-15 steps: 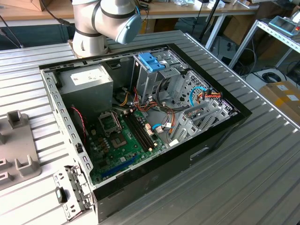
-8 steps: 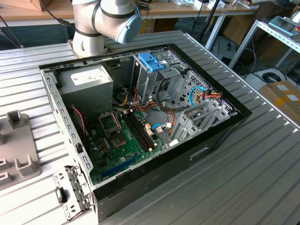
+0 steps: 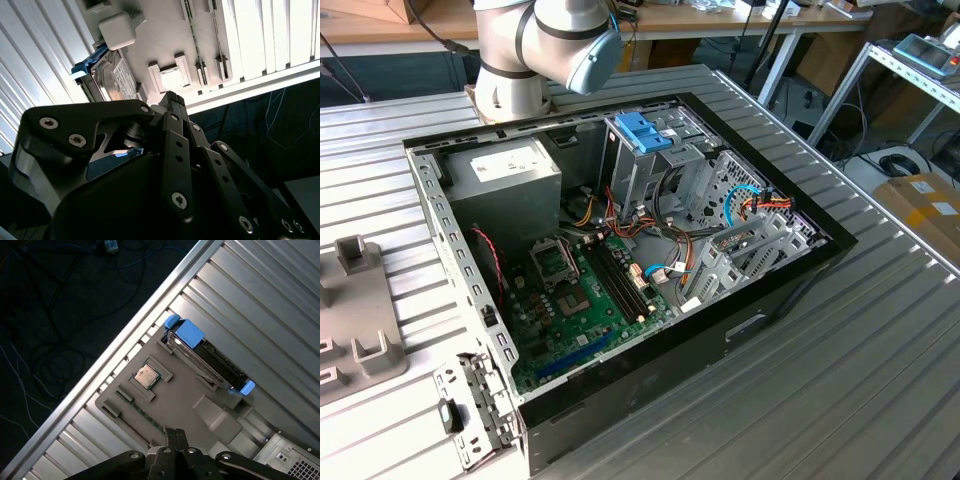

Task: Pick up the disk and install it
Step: 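Pick up the disk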

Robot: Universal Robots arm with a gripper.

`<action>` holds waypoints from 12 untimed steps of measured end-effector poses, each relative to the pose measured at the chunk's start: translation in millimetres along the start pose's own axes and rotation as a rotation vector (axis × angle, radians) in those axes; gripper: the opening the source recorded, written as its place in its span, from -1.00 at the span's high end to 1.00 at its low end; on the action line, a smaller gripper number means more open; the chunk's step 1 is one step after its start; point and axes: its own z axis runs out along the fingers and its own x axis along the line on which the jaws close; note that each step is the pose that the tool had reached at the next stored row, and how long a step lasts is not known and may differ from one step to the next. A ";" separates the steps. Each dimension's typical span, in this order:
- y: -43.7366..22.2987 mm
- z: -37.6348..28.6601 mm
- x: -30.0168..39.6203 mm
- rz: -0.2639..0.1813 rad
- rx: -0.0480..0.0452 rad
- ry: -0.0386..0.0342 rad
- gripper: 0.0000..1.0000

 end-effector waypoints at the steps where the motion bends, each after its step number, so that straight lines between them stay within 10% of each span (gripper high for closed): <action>1: 0.0 0.0 0.0 -0.002 0.0000 0.0000 0.80; 12: 0.0 0.0 0.0 -0.022 0.0003 0.0002 0.80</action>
